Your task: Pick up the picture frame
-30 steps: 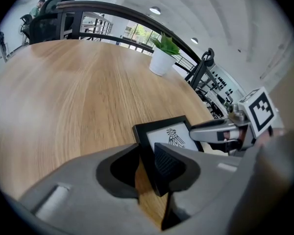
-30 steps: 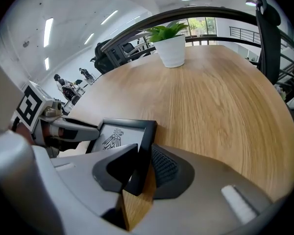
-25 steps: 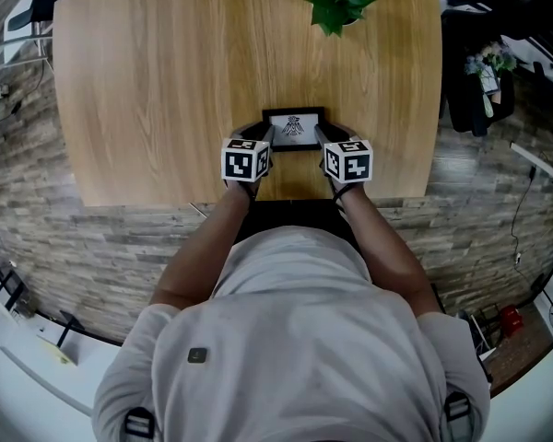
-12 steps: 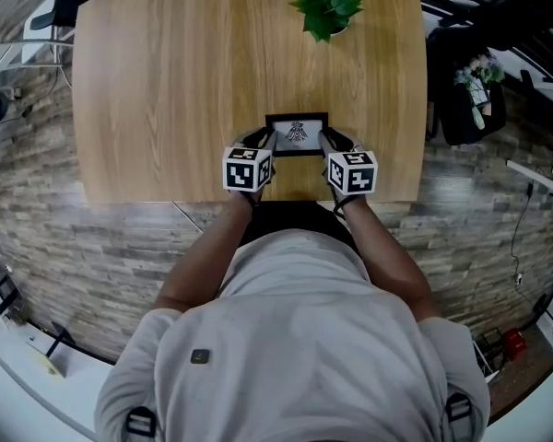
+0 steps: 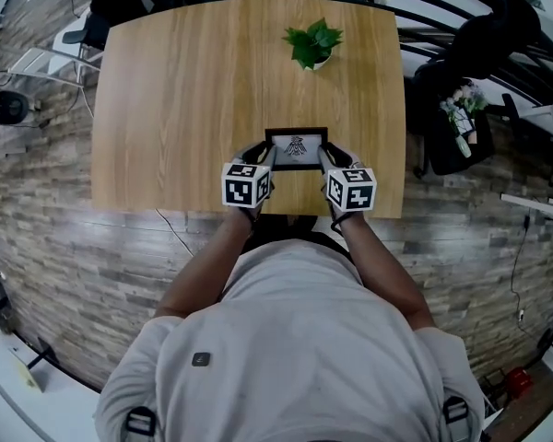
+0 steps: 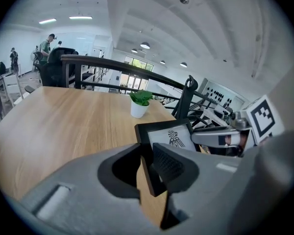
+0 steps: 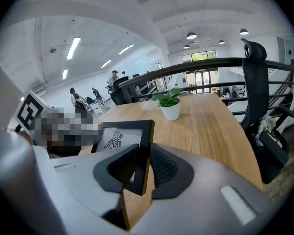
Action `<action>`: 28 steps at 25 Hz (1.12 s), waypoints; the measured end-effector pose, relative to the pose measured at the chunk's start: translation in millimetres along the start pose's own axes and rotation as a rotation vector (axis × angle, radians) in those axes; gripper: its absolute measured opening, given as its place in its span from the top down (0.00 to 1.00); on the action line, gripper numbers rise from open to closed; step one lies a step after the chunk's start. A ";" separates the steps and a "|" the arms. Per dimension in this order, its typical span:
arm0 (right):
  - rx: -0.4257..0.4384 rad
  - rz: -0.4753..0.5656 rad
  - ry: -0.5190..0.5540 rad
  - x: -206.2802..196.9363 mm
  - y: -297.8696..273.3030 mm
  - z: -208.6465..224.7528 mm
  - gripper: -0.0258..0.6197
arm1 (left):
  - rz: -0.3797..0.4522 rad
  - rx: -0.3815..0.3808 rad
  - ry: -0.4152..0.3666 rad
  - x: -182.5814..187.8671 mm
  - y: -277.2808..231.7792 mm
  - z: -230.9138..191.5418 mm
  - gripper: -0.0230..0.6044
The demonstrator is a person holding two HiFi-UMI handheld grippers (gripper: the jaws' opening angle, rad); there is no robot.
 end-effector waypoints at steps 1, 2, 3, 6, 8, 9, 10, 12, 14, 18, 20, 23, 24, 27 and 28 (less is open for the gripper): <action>0.004 0.016 0.004 2.7 6.7 1.2 0.82 | 0.015 0.005 -0.009 2.7 3.8 6.6 0.83; 0.010 0.030 0.008 5.2 13.2 2.5 0.82 | 0.031 0.010 -0.017 5.2 7.5 13.1 0.83; 0.016 0.042 0.012 7.4 19.5 3.6 0.82 | 0.046 0.014 -0.025 7.6 11.1 19.4 0.83; 0.028 0.077 0.022 13.2 38.8 6.7 0.82 | 0.085 0.026 -0.043 12.4 22.0 38.7 0.83; 0.034 0.103 0.028 18.4 49.8 8.5 0.82 | 0.110 0.037 -0.056 15.7 28.7 50.2 0.83; 0.040 0.115 0.032 21.6 54.0 8.8 0.82 | 0.125 0.044 -0.063 18.1 32.4 55.0 0.83; 0.047 0.126 0.036 25.0 57.7 8.4 0.82 | 0.141 0.053 -0.072 20.5 36.8 59.5 0.83; 0.064 0.147 0.046 31.9 64.9 5.0 0.82 | 0.174 0.074 -0.088 24.7 48.2 67.5 0.83; 0.083 0.168 0.060 38.8 72.3 -1.4 0.82 | 0.200 0.097 -0.098 28.8 60.8 72.8 0.83; 0.111 0.202 0.078 47.2 83.4 -16.3 0.82 | 0.229 0.120 -0.107 33.6 81.9 74.9 0.83; 0.119 0.212 0.080 48.5 86.4 -24.6 0.82 | 0.240 0.125 -0.113 34.2 91.7 73.9 0.83; 0.124 0.221 0.079 47.8 91.0 -38.5 0.82 | 0.249 0.127 -0.123 32.0 107.4 71.7 0.83; 0.123 0.223 0.079 46.9 93.0 -43.9 0.82 | 0.252 0.124 -0.126 30.6 113.1 70.4 0.83; 0.116 0.229 0.082 43.0 100.2 -63.1 0.82 | 0.263 0.116 -0.135 24.5 132.3 65.3 0.83; 0.113 0.232 0.083 41.3 102.6 -70.7 0.82 | 0.266 0.113 -0.138 22.0 139.6 62.8 0.83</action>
Point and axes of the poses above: the fingertips, and each gripper's own axes: y backward along the fingers, z to its right, x out of its top, the point moved 8 cm from there along y, backward along the fingers, and after that the axes turned 12 degrees about -x, right-handed, at the moved point
